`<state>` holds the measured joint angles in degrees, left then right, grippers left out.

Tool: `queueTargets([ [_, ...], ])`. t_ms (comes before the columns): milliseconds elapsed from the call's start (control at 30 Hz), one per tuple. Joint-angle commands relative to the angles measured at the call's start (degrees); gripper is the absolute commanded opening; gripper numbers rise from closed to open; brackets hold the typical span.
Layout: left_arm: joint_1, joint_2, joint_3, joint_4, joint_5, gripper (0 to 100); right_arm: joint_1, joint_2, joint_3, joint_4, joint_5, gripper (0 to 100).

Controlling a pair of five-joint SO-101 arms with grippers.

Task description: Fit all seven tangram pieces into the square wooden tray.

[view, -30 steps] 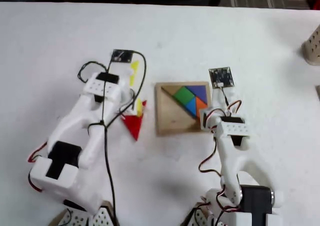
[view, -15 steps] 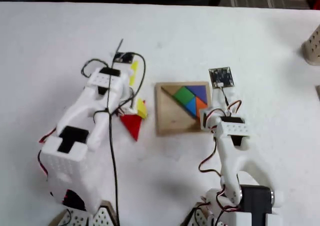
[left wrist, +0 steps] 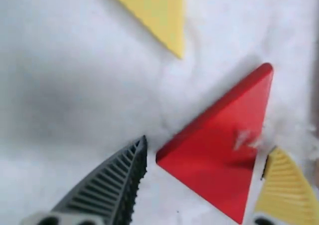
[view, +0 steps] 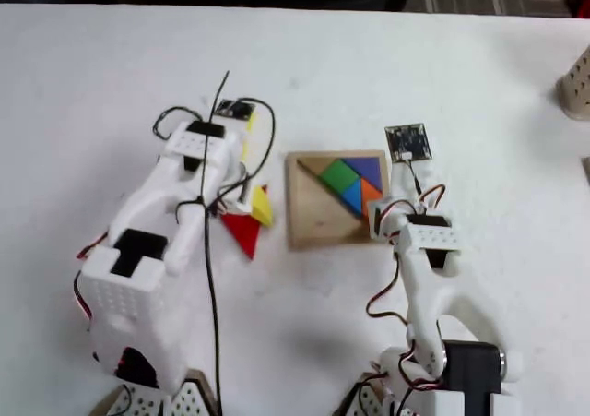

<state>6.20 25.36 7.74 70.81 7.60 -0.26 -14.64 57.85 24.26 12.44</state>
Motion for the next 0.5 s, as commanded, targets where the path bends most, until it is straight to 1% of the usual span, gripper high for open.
queueTargets([
  [0,1.6,0.1,-1.3,1.2,-0.4,38,0.3,-0.3,-0.4,-1.0,0.5,1.7],
  [67,1.7,0.1,-1.3,1.1,-0.6,34,0.3,-0.3,-0.4,-1.0,0.5,1.7],
  [167,2.6,0.1,-1.3,1.2,-0.8,25,0.3,-0.3,-0.4,-1.0,0.5,1.7],
  [233,2.6,0.1,-1.3,1.2,-0.8,22,0.4,-0.3,-0.4,-1.0,0.5,1.7],
  [467,2.7,0.1,-1.3,1.5,-0.8,22,0.4,-0.3,-0.4,-1.1,0.5,1.7],
])
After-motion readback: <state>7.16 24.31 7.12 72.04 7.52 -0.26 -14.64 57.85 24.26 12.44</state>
